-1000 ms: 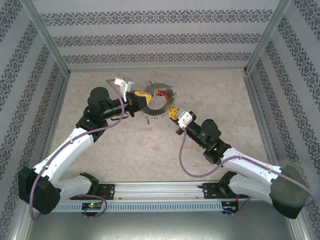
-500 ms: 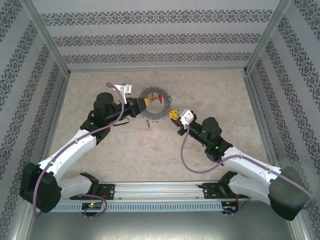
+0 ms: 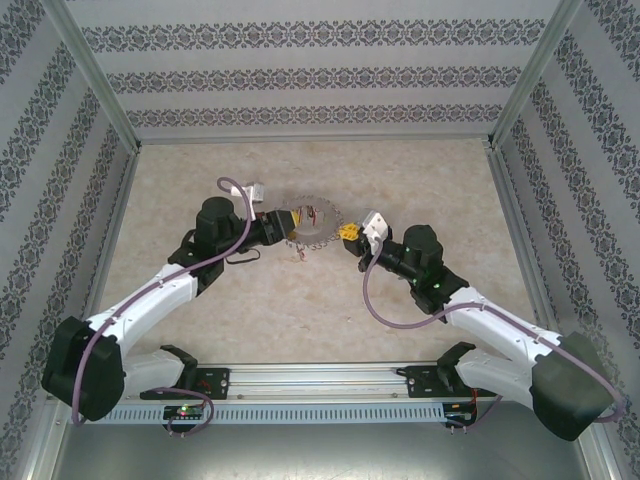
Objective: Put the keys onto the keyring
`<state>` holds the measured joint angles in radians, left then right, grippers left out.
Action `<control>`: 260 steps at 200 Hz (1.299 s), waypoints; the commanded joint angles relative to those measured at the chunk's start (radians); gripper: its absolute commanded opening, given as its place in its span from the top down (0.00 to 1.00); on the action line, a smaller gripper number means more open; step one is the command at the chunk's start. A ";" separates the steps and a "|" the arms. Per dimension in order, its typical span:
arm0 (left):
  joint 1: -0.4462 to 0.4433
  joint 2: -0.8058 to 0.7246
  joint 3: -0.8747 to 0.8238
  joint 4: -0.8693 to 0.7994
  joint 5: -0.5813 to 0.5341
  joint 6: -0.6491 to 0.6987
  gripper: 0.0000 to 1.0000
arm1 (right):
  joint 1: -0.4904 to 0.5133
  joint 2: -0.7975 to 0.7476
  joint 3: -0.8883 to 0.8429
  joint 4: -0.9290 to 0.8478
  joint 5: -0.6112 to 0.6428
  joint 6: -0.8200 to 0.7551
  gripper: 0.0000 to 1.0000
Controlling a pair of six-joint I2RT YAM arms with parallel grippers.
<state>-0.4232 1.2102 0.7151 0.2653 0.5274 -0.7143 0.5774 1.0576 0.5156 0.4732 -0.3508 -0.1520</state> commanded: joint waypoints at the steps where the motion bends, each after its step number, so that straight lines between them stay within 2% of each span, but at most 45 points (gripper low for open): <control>1: 0.011 0.050 -0.047 0.085 0.043 -0.020 0.52 | -0.006 0.015 0.062 -0.005 -0.044 0.021 1.00; 36: 0.012 0.136 -0.091 0.188 0.067 -0.083 0.44 | -0.007 0.051 0.097 -0.067 -0.025 0.013 1.00; 73: 0.011 0.187 -0.109 0.186 0.040 -0.079 0.40 | -0.007 0.089 0.113 -0.106 -0.013 -0.016 1.00; 109: 0.012 0.196 -0.153 0.167 -0.016 -0.069 0.33 | -0.011 0.107 0.119 -0.142 0.069 -0.035 1.00; 134: 0.011 0.195 -0.178 0.176 -0.026 -0.068 0.32 | -0.019 0.120 0.127 -0.158 0.058 -0.049 1.00; 157: 0.011 0.158 -0.189 0.166 -0.056 -0.052 0.31 | 0.002 0.126 0.135 -0.211 0.080 -0.141 1.00; 169: 0.012 0.125 -0.183 0.128 -0.087 -0.026 0.31 | 0.048 0.127 0.135 -0.251 0.150 -0.245 1.00; 198: 0.012 0.021 -0.177 0.042 -0.184 0.044 0.31 | 0.209 0.173 0.124 -0.290 0.481 -0.519 1.00; 214: 0.011 -0.037 -0.185 0.033 -0.226 0.082 0.31 | 0.271 0.184 0.107 -0.265 0.552 -0.580 1.00; 226: 0.012 -0.072 -0.191 0.043 -0.234 0.118 0.31 | 0.276 0.164 0.098 -0.254 0.506 -0.532 1.00; 232: 0.012 -0.087 -0.196 0.057 -0.225 0.147 0.32 | 0.258 0.144 0.093 -0.250 0.440 -0.479 1.00; 241: 0.012 -0.106 -0.202 0.079 -0.206 0.190 0.32 | 0.199 0.113 0.084 -0.245 0.268 -0.372 1.00; 250: 0.012 -0.121 -0.207 0.095 -0.186 0.233 0.33 | 0.104 0.097 0.080 -0.227 0.023 -0.233 1.00; 260: 0.012 -0.139 -0.209 0.104 -0.163 0.274 0.33 | 0.017 0.106 0.085 -0.193 -0.169 -0.091 1.00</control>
<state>-0.4232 1.1099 0.5278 0.3374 0.3397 -0.5922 0.7536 1.1976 0.6083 0.2127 -0.1066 -0.5236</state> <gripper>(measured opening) 0.673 0.059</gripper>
